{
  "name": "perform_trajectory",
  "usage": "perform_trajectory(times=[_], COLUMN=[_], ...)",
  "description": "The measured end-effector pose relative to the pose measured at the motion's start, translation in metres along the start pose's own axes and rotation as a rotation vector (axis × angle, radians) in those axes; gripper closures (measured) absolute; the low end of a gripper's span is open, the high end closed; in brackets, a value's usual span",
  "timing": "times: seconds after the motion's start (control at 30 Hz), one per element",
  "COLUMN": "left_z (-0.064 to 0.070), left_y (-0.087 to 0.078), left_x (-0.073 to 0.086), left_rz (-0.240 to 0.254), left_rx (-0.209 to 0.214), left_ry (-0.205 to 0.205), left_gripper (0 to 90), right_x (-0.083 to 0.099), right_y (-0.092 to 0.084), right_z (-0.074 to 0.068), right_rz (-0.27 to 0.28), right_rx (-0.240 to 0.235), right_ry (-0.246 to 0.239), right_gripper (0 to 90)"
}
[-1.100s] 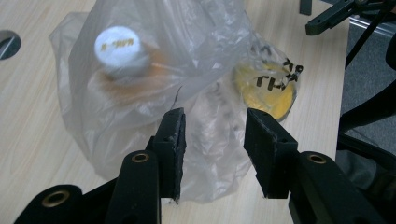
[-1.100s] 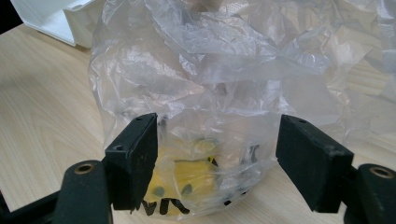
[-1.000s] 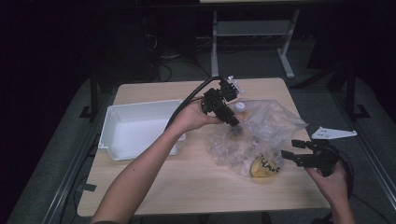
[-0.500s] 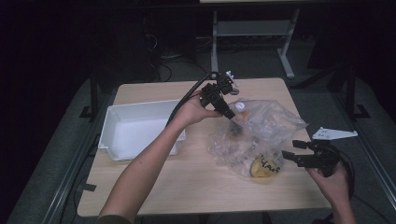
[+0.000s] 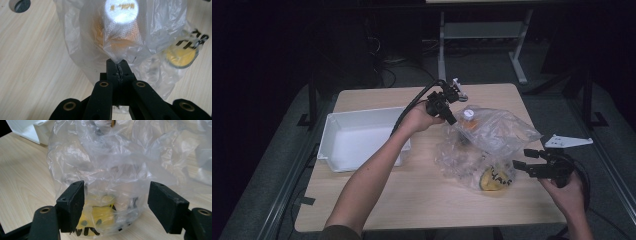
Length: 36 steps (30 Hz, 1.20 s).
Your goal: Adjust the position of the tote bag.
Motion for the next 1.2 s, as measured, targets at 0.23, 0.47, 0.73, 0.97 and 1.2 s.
perform_trajectory(times=[0.23, 0.47, 0.73, 0.97, 1.2], left_z=[-0.010, -0.011, -0.013, -0.013, 0.007], left_y=[-0.009, -0.013, -0.015, -0.027, -0.053], left_x=[0.012, 0.017, 0.023, 0.030, 0.044], left_rz=[-0.016, -0.016, -0.015, 0.046, 0.111], left_rx=[-0.014, -0.012, -0.003, 0.021, 0.066], left_ry=[0.002, 0.004, -0.002, -0.042, -0.002], left_gripper=[90.0, 90.0, 89.4, 68.1, 54.3], right_x=[-0.020, -0.030, -0.037, -0.045, -0.052], right_y=[0.004, 0.020, 0.032, 0.032, 0.032], right_z=[-0.005, 0.008, 0.003, -0.020, -0.060], right_rz=[-0.005, -0.035, -0.052, -0.041, -0.048], right_rx=[0.007, 0.001, -0.033, -0.069, -0.137], right_ry=[-0.044, 0.005, -0.034, -0.118, -0.195], right_gripper=[31.5, 32.1, 82.6, 89.2, 89.3])
Point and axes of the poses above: each handheld gripper's, and its own axes: y roughly forward along the jaws, x roughly out of its underside, z roughly to its right, the point moved 2 cm from there along y, roughly forward along the jaws, and after that the axes turned 4 degrees about -z, right-handed, at the moved point
